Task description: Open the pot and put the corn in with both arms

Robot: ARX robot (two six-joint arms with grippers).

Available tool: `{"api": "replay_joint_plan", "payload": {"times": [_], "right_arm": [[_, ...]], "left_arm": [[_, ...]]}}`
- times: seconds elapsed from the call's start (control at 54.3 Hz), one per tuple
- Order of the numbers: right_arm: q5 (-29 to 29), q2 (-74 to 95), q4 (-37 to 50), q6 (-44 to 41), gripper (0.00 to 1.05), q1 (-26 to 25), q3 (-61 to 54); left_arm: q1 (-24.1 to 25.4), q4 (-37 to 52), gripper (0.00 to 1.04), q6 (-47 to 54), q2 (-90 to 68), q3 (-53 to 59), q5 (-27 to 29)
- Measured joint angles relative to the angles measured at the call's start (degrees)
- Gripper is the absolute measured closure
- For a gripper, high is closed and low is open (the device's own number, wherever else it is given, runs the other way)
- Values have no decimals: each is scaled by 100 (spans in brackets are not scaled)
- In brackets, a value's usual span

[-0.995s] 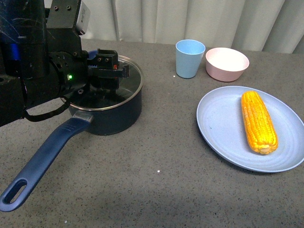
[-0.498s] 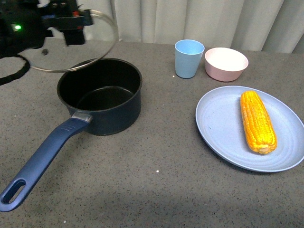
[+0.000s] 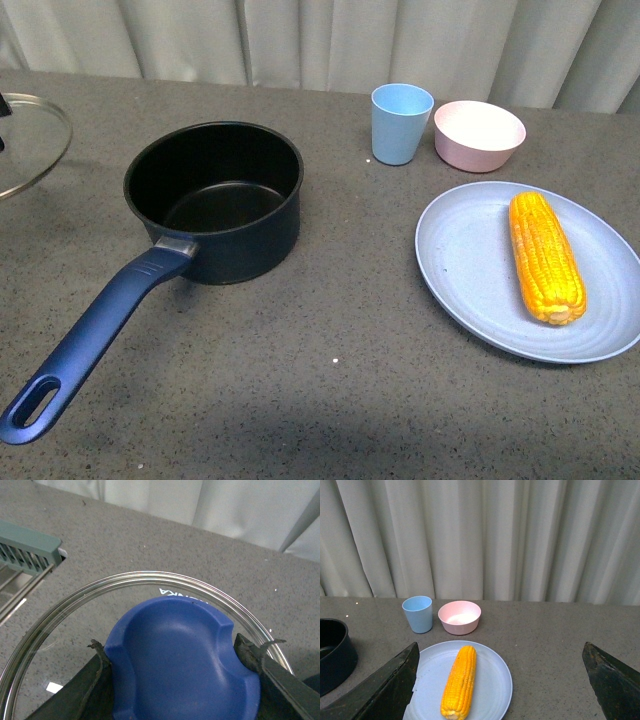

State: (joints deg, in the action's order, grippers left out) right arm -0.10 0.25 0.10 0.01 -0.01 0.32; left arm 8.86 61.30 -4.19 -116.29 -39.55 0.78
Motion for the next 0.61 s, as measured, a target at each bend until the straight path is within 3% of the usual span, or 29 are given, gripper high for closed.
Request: {"api": "replay_joint_plan", "payload": {"times": [0.608], "right_arm": [[2,0,0,0,9,0,0]], "left_arm": [[63,-35,47,79,-1346,-894,-210]]}}
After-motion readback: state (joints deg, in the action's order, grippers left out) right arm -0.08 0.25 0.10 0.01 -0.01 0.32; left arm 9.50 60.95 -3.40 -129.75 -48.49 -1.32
